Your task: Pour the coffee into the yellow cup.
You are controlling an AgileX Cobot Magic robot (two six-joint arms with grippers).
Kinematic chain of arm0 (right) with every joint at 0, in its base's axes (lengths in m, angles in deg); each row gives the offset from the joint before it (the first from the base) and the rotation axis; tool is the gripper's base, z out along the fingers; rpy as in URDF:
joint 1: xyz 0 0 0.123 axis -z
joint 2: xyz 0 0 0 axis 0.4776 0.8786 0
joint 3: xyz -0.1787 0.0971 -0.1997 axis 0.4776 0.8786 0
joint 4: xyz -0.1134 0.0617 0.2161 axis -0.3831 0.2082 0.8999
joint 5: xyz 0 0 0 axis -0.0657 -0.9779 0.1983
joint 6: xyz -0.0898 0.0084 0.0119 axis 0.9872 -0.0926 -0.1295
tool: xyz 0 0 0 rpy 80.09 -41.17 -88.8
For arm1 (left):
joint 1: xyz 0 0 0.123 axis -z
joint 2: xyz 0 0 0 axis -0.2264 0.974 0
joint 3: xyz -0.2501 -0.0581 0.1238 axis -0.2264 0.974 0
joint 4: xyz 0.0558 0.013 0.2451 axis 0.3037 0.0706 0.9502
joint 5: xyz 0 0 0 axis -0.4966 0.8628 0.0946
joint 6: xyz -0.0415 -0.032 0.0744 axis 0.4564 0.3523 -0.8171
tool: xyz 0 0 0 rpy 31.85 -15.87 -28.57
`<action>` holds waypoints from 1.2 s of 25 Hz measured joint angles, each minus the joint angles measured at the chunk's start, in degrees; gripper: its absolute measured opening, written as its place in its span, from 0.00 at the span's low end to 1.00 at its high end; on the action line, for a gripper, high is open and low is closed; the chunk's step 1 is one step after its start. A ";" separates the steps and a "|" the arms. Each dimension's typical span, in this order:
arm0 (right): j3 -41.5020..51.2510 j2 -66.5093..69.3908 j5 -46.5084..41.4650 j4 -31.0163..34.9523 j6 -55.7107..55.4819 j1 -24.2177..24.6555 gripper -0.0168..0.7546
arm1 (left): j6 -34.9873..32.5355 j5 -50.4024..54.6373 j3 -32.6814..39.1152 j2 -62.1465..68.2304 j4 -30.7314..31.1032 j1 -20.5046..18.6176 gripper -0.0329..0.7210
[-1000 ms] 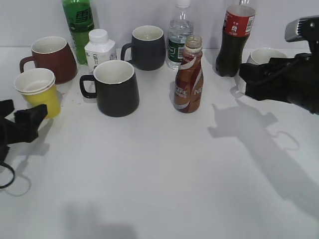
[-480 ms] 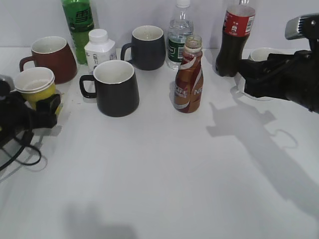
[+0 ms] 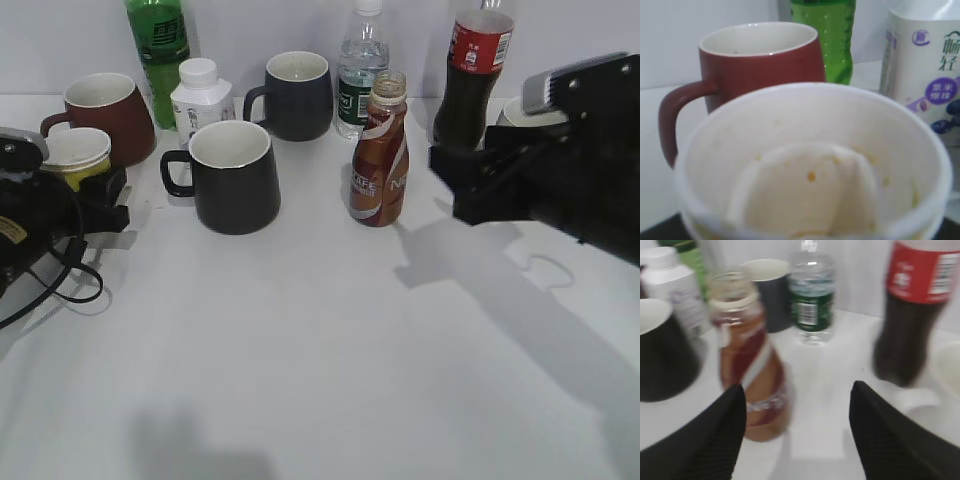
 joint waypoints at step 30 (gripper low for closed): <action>-20.05 30.12 12.24 -13.18 -5.58 0.00 0.81 | 5.58 -2.87 11.94 -5.37 37.98 5.46 0.57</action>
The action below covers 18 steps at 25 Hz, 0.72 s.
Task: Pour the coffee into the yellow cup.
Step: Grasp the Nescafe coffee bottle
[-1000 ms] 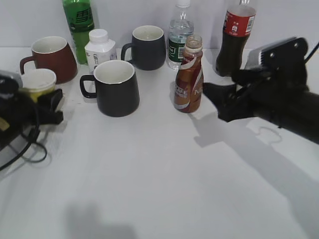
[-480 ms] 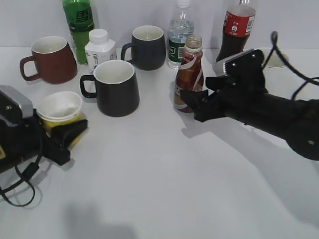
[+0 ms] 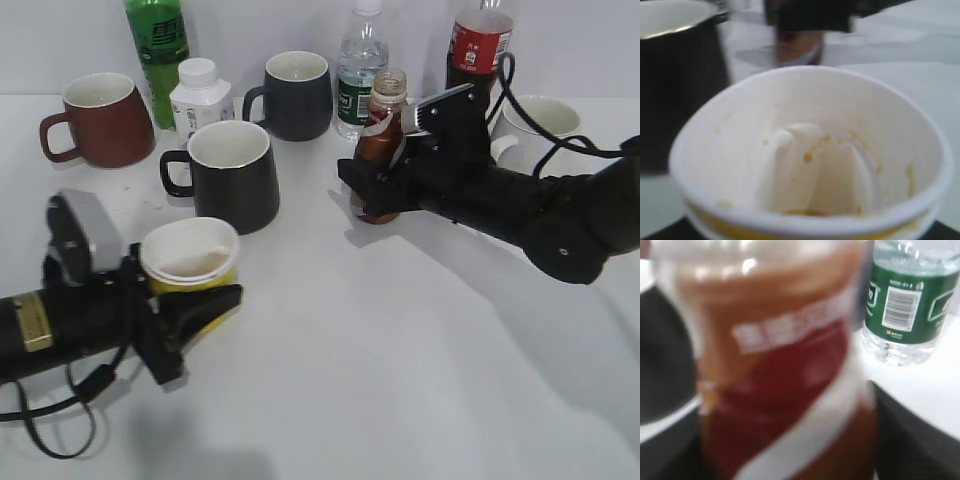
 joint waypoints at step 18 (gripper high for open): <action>-2.73 -0.90 -3.70 -17.61 1.28 -0.07 0.67 | 0.01 3.08 -10.85 0.05 -6.43 16.58 0.57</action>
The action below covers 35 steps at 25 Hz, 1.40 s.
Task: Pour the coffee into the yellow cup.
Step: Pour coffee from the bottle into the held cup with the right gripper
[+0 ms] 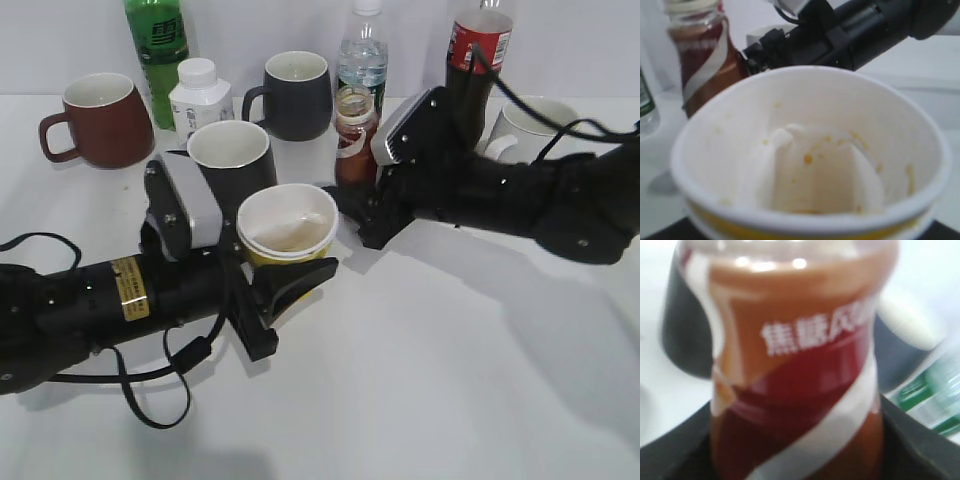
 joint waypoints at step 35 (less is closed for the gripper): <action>-0.06 -8.60 -5.97 -5.07 58.04 0.00 0.67 | 3.43 6.16 -3.89 2.86 0.05 2.45 0.56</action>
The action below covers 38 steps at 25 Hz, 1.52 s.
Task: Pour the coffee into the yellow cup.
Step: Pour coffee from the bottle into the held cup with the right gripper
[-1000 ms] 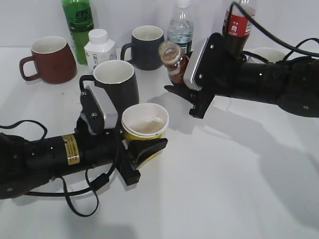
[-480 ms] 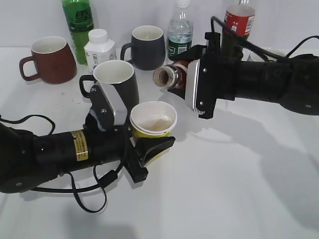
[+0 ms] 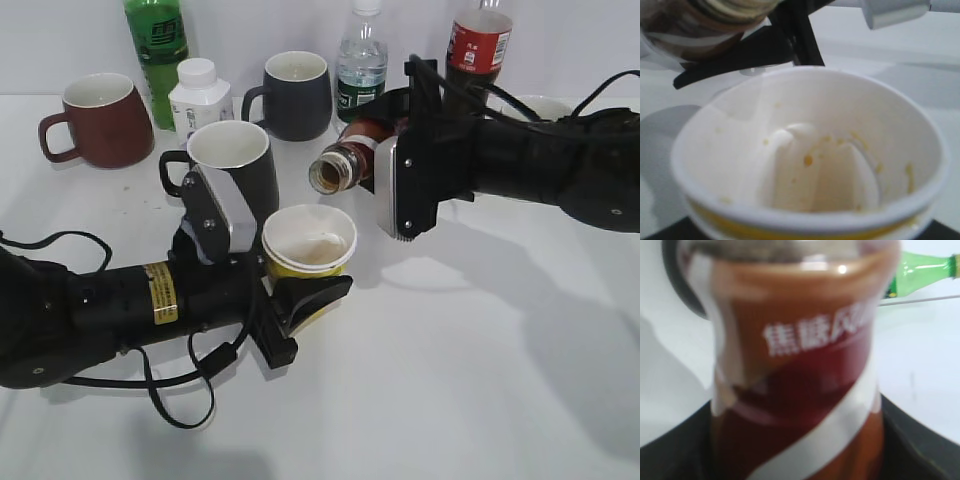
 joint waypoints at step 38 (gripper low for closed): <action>0.00 0.00 1.80 1.98 15.71 0.00 0.67 | 0.04 -0.05 0.00 0.00 4.55 0.04 0.56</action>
